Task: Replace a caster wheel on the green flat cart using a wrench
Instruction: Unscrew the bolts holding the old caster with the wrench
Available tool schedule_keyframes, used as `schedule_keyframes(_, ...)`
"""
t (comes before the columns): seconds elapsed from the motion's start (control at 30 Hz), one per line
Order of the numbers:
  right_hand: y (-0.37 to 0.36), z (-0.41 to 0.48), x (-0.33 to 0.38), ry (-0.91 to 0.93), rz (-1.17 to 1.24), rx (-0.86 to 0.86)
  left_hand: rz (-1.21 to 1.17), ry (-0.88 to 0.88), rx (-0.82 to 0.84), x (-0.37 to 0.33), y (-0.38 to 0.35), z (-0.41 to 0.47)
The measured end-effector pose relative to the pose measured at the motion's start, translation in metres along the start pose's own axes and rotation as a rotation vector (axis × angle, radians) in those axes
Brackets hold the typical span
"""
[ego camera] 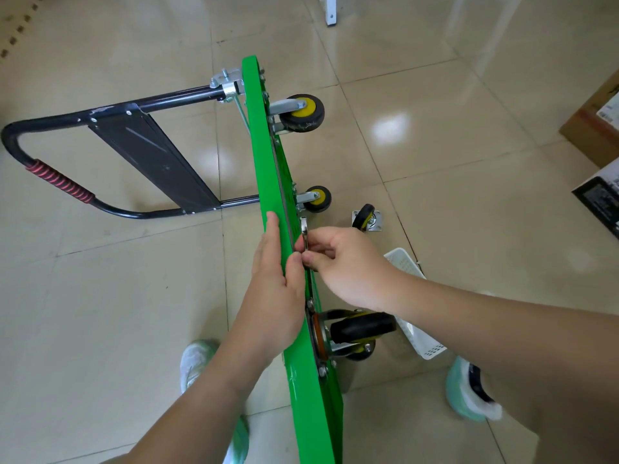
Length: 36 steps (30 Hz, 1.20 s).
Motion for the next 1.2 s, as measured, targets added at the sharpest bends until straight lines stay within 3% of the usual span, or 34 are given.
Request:
schedule_keyframes(0.53, 0.021, 0.000, 0.017, 0.053, 0.014, -0.084, 0.001, -0.009, 0.002, -0.001, 0.002, -0.003)
schedule_keyframes(0.73, 0.023, 0.036, 0.004, -0.186, 0.069, 0.004, 0.013, -0.005, 0.009, -0.001, 0.002, -0.003)
schedule_keyframes(0.97, 0.012, 0.056, -0.004, -0.260, 0.043, 0.113, 0.015, 0.002, 0.020, -0.001, 0.002, -0.003)
schedule_keyframes(1.2, 0.004, 0.066, -0.016, -0.444, 0.178, 0.134, 0.004, 0.003, 0.013, -0.001, 0.003, -0.003)
Point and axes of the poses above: each hand's wrist, its own z-axis towards the middle knuckle, its own y-axis out of the back of the hand, x = y × z, the point moved 1 cm from there along z, towards the middle knuckle, and after that the axes turned 5 degrees about -y, right-handed, at the moved point
